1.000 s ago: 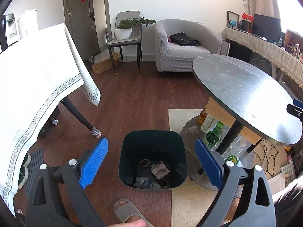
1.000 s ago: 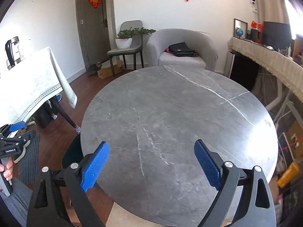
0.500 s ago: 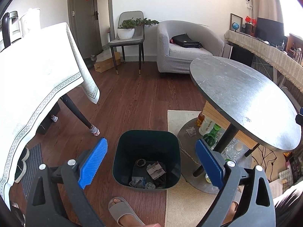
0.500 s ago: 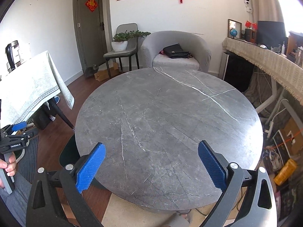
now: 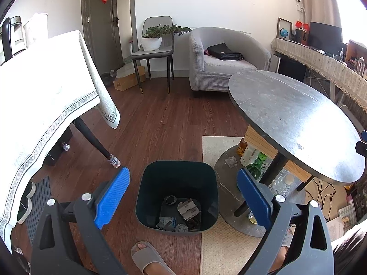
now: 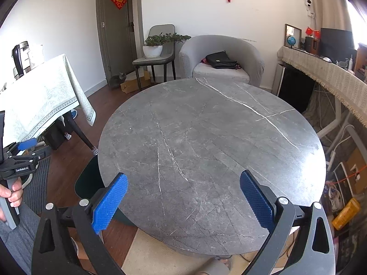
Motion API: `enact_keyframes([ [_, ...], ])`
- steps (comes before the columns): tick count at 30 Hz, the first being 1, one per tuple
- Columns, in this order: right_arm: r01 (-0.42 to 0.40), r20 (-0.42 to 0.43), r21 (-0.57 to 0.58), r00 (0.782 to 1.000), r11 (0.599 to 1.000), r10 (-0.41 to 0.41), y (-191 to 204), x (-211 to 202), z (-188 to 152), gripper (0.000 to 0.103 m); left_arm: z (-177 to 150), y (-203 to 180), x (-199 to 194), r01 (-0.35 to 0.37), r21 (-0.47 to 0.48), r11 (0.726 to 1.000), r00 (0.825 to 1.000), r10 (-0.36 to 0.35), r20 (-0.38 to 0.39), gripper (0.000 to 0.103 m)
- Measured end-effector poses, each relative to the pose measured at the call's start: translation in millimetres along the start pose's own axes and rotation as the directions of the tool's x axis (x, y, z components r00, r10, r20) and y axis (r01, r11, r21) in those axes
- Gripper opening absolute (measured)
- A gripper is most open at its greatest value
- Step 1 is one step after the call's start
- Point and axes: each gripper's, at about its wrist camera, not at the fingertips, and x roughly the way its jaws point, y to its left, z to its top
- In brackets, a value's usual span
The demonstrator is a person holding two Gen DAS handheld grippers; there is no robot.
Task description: Collect trash
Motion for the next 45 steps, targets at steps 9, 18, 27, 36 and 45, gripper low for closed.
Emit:
enact_keyframes([
  [9,-0.006,0.005,0.009,1.000,1.000,0.006,-2.3,-1.5,0.7,0.099,0.4,-1.2,-0.7,-0.003,-0.008,1.000,1.000,0.004,0.005,0.097],
  [18,-0.004,0.009,0.012,1.000,1.000,0.003,-4.4,-3.8,1.2,0.099,1.5,1.1,0.5,-0.001,-0.014,1.000,1.000,0.001,0.004,0.097],
  [27,-0.004,0.007,0.013,1.000,1.000,0.004,-4.2,-4.0,1.2,0.099,1.6,1.4,-0.2,0.001,-0.020,1.000,1.000,-0.001,0.004,0.097],
  [36,-0.003,0.006,0.013,1.000,1.000,0.003,-7.3,-2.8,-0.3,0.099,1.8,2.1,-0.1,0.001,-0.020,1.000,1.000,-0.001,0.004,0.097],
  [45,-0.004,0.005,0.011,1.000,1.000,0.004,-7.7,-2.6,0.0,0.099,1.9,1.4,-0.2,0.000,-0.018,1.000,1.000,0.000,0.003,0.096],
])
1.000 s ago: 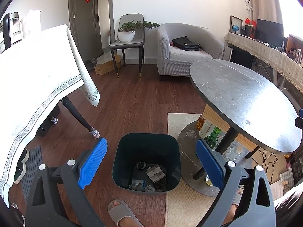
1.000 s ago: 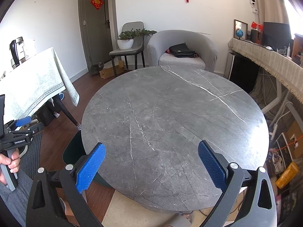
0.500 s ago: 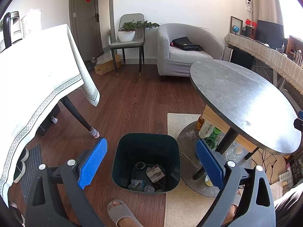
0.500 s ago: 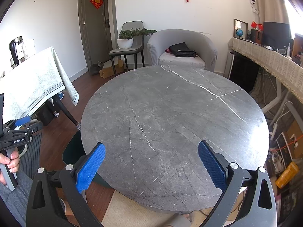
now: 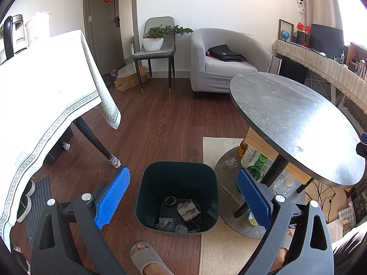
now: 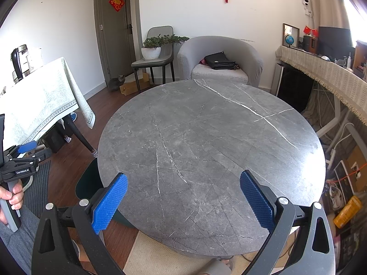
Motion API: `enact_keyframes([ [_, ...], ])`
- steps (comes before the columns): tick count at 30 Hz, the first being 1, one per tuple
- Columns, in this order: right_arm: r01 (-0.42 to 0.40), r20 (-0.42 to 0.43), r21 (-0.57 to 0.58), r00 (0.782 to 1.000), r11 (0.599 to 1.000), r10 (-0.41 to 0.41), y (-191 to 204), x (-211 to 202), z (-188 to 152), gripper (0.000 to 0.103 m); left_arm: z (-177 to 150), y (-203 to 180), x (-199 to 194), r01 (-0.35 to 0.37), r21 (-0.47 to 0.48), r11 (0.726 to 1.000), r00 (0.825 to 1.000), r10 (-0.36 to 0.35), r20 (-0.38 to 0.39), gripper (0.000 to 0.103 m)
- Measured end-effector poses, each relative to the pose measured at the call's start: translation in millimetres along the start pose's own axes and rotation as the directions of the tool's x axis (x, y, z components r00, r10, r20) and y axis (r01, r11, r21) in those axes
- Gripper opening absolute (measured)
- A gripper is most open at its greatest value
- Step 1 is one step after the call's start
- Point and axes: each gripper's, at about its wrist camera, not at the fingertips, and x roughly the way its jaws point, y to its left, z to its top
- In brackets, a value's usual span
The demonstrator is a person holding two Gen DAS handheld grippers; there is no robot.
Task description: Collect trash
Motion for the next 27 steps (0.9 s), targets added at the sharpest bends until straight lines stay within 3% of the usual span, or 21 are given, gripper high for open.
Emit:
enact_keyframes([
  [27,0.006,-0.003,-0.007,1.000,1.000,-0.006,2.2,-0.9,2.9,0.099,-1.8,-1.4,0.7,-0.001,0.003,1.000,1.000,0.001,-0.002,0.096],
])
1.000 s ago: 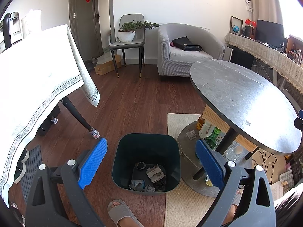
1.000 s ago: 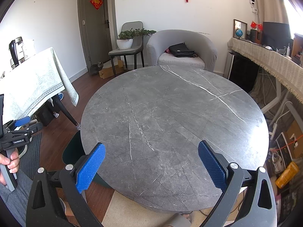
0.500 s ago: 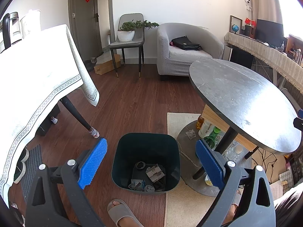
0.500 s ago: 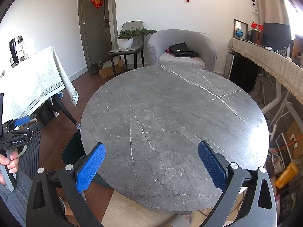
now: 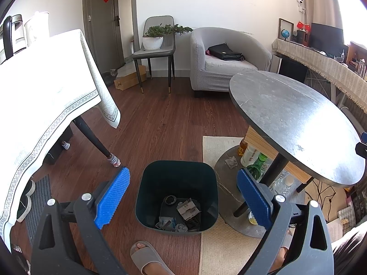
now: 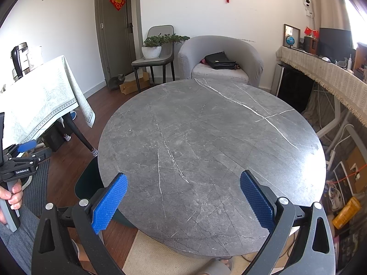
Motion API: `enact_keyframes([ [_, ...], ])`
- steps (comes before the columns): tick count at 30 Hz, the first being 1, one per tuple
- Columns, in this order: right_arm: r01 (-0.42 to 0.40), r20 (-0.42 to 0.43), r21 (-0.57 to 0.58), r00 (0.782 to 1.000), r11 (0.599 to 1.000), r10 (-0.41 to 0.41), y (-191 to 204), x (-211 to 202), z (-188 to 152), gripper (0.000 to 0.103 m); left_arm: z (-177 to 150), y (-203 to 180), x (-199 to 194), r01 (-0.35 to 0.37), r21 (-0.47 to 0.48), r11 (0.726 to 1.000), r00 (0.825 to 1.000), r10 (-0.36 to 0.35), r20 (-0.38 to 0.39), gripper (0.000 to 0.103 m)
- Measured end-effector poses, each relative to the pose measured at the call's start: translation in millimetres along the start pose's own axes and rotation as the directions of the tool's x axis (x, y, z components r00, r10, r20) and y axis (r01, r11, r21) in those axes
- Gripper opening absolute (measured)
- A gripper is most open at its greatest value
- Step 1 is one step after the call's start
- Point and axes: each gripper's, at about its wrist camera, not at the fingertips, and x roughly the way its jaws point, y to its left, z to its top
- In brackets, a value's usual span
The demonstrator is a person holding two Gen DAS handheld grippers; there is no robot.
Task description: Collect trash
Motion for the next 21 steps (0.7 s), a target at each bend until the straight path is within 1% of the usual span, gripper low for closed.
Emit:
enact_keyframes([
  [17,0.000,0.000,0.000,1.000,1.000,0.000,0.1,0.2,0.0,0.099,-1.0,-0.8,1.9,-0.003,0.000,1.000,1.000,0.003,-0.002,0.097],
  [21,0.001,-0.001,-0.002,1.000,1.000,-0.001,0.4,0.2,-0.1,0.099,-1.0,-0.4,2.2,0.022,-0.010,1.000,1.000,-0.022,-0.010,0.097],
])
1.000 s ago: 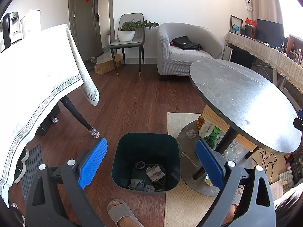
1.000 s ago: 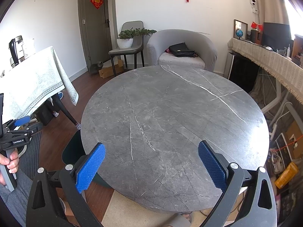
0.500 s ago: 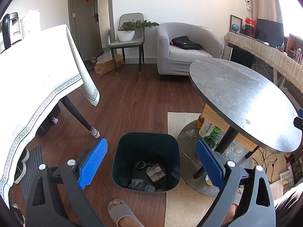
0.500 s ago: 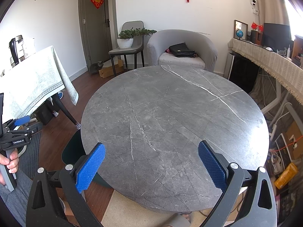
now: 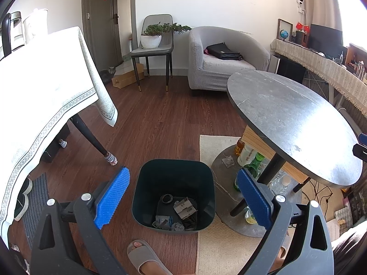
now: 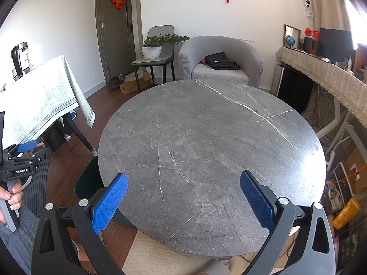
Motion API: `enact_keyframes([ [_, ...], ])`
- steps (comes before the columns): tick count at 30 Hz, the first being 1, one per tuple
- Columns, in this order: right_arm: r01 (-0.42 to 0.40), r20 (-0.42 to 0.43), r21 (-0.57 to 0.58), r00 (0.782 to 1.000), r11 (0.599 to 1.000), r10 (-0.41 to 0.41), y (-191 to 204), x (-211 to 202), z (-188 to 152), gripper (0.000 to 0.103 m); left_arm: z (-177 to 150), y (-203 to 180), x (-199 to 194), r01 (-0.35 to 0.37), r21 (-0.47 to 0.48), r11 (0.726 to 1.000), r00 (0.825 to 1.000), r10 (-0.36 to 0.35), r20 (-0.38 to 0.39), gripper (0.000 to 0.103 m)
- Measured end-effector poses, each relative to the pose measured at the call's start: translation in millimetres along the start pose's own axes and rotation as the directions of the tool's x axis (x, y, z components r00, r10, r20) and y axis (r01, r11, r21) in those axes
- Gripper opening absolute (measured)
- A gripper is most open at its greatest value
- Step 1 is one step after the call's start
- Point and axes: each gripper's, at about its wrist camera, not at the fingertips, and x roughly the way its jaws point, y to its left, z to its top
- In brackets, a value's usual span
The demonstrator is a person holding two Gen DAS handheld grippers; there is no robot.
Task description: Collect trash
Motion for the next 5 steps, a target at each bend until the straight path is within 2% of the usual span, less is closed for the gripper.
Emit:
enact_keyframes([
  [5,0.000,0.000,-0.002,1.000,1.000,0.000,-0.7,0.2,0.7,0.099,-0.9,-1.8,0.9,-0.010,0.007,1.000,1.000,0.010,-0.006,0.097],
])
